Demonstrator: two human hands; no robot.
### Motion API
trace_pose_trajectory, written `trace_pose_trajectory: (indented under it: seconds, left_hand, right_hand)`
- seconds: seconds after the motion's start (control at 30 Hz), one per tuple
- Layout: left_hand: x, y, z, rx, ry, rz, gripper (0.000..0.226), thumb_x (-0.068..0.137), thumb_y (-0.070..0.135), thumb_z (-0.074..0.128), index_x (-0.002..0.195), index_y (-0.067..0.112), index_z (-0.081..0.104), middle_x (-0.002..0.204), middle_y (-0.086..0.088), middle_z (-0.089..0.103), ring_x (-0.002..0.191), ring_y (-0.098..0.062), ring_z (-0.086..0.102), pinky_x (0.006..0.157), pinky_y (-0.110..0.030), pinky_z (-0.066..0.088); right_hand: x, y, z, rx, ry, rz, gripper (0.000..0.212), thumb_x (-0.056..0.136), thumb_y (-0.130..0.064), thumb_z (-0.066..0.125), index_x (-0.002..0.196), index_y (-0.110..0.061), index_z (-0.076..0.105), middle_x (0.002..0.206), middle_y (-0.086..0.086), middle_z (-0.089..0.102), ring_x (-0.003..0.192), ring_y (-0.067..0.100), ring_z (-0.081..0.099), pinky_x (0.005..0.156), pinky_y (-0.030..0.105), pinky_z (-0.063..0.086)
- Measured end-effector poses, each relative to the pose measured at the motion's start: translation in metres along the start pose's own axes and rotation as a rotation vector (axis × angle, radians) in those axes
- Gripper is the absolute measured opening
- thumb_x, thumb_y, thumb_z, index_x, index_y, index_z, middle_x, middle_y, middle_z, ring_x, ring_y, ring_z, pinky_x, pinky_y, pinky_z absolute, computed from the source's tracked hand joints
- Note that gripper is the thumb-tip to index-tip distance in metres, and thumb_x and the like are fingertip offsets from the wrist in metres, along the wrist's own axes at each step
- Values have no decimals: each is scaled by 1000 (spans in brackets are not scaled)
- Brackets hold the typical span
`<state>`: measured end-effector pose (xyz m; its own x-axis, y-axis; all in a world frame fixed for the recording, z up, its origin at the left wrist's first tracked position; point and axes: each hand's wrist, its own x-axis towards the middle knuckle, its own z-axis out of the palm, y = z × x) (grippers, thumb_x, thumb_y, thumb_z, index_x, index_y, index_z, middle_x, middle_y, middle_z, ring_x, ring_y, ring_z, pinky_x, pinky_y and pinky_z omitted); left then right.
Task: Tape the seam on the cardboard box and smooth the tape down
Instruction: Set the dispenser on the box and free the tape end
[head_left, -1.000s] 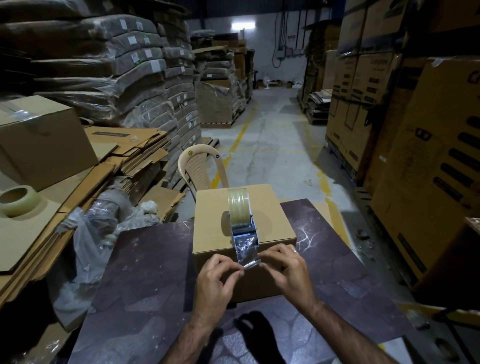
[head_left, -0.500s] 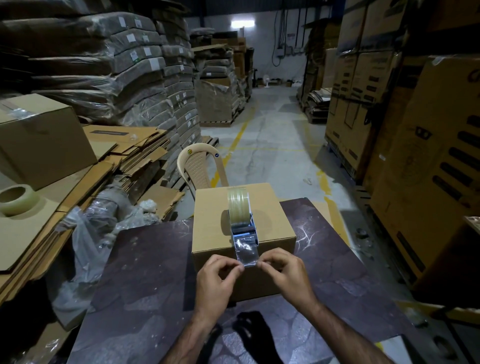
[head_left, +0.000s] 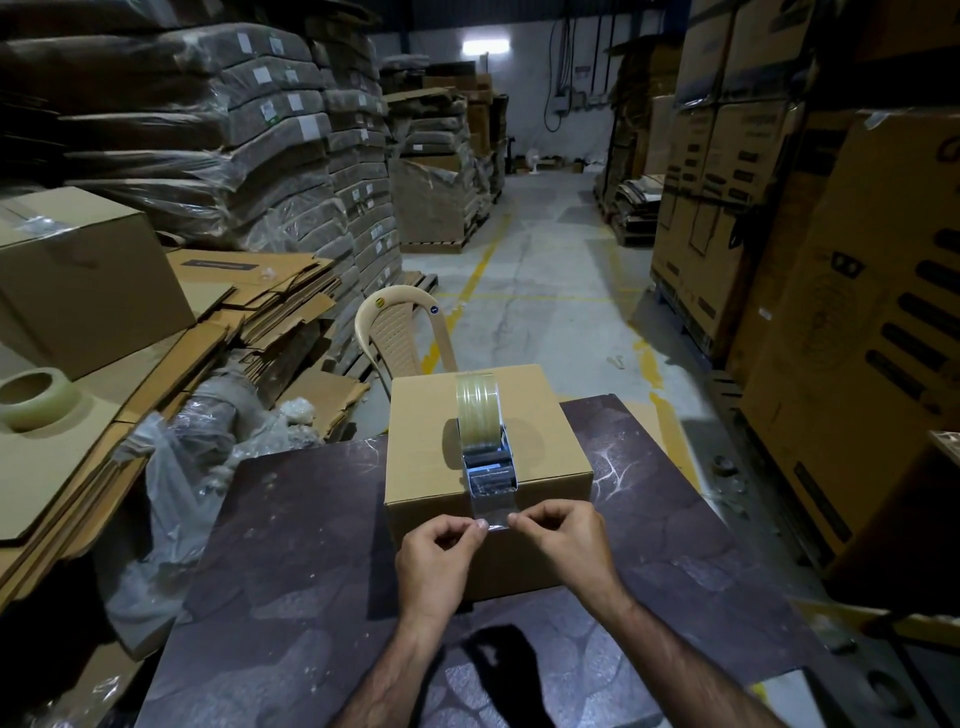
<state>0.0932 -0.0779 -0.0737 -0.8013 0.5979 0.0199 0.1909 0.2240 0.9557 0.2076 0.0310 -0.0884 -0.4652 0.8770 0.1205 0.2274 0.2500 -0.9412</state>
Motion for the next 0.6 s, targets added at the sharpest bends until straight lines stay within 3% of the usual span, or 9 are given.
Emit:
trace_pose_trajectory:
  seconds: [0.17, 0.37, 0.6]
  left_hand:
    - [2, 1, 4, -18, 25, -63, 12, 76, 27, 79, 69, 19, 76, 69, 10, 74, 70, -3, 66, 59, -20, 47]
    - [2, 5, 8, -1, 52, -75, 14, 76, 28, 78, 66, 18, 74, 65, 10, 71, 60, 0, 60, 45, -7, 38]
    - [3, 4, 13, 16, 51, -103, 18, 77, 27, 79, 62, 22, 70, 65, 9, 70, 65, -9, 65, 56, -24, 49]
  right_hand:
    - [3, -1, 3, -30, 3, 35, 15, 74, -31, 80, 67, -18, 75, 63, -7, 72, 64, 5, 67, 61, 22, 53]
    - [6, -2, 6, -31, 1, 83, 18, 72, -29, 81, 64, -15, 75, 60, -4, 72, 62, 9, 68, 61, 25, 54]
    - [5, -3, 7, -15, 1, 108, 19, 72, -30, 82, 66, -13, 75, 63, -2, 73, 66, 11, 69, 67, 31, 57]
